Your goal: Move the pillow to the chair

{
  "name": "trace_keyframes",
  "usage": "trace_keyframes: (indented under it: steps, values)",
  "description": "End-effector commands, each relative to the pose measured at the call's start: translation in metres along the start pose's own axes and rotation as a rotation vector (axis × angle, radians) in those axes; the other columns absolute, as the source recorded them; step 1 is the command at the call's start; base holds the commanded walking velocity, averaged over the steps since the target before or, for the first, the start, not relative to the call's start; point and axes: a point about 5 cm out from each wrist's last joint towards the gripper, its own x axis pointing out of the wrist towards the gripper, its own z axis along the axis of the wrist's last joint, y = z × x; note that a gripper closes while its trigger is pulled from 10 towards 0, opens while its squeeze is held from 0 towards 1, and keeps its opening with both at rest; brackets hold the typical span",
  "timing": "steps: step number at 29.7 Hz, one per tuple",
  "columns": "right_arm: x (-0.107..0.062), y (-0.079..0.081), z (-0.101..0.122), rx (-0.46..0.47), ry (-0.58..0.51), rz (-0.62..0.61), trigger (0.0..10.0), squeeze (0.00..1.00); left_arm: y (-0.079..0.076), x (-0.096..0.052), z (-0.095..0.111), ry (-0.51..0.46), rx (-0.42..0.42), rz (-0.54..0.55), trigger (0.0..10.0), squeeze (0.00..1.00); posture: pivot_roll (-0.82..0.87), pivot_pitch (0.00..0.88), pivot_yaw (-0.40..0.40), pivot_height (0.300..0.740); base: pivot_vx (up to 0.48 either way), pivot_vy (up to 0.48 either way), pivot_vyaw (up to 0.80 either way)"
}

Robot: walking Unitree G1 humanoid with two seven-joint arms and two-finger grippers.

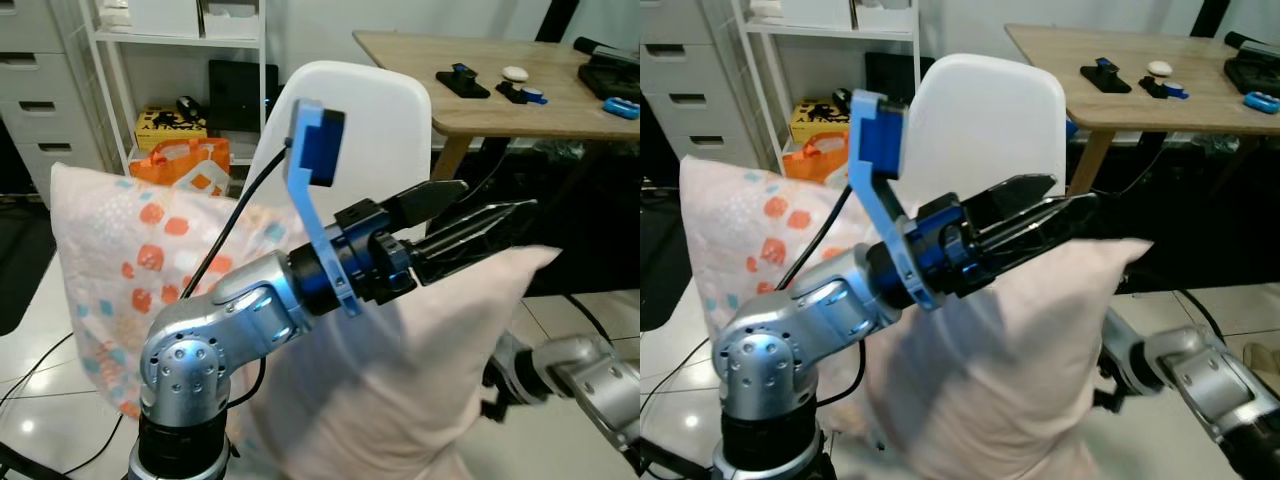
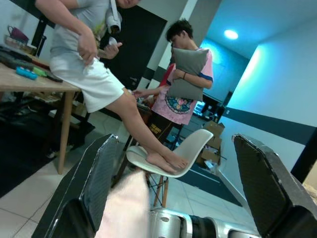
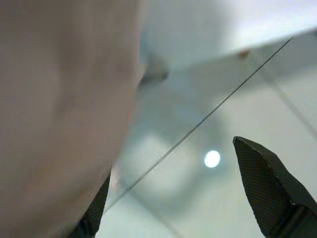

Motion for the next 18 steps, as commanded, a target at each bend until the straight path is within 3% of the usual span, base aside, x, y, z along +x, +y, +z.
trace_keyframes:
  steps: [1, 5, 7, 8, 9, 15, 18]
  values:
    - [-0.001, 0.004, -0.005, -0.041, 0.053, 0.021, 10.0, 0.00, 0.000, -0.001, -0.009, 0.043, -0.013, 0.008, 10.0, 1.00, -0.17, 0.061, -0.104, 0.556, 0.000, 0.000, 0.00]
    - [-0.002, 0.005, -0.009, -0.047, 0.081, 0.025, 10.0, 0.00, 0.008, -0.005, -0.017, 0.098, -0.012, 0.064, 10.0, 1.00, -0.17, 0.058, -0.103, 0.556, 0.000, 0.000, 0.00]
    - [-0.003, -0.001, -0.011, -0.030, 0.095, -0.014, 10.0, 0.00, 0.019, -0.015, -0.024, 0.172, 0.010, 0.121, 10.0, 1.00, -0.17, 0.052, -0.101, 0.556, 0.000, 0.000, 0.00]
    - [-0.003, -0.004, -0.012, -0.024, 0.104, -0.035, 10.0, 0.00, 0.022, -0.020, -0.025, 0.196, 0.023, 0.136, 10.0, 0.17, -0.18, 0.052, -0.100, 0.556, 0.000, 0.000, 0.00]
    - [-0.004, -0.007, -0.013, -0.018, 0.111, -0.050, 10.0, 0.00, 0.024, -0.025, -0.024, 0.210, 0.031, 0.141, 10.0, 0.00, -0.18, 0.052, -0.100, 0.556, 0.000, 0.000, 0.00]
    - [-0.004, -0.014, -0.017, -0.006, 0.145, -0.100, 10.0, 0.00, 0.035, -0.045, -0.004, 0.176, 0.088, 0.212, 10.0, 0.00, -0.17, 0.043, -0.099, 0.556, 0.000, 0.000, 0.00]
    - [-0.004, -0.017, -0.026, -0.014, 0.214, -0.142, 10.0, 0.00, 0.045, -0.059, 0.021, 0.072, 0.133, 0.299, 10.0, 0.00, -0.17, 0.041, -0.095, 0.556, 0.000, 0.000, 0.00]
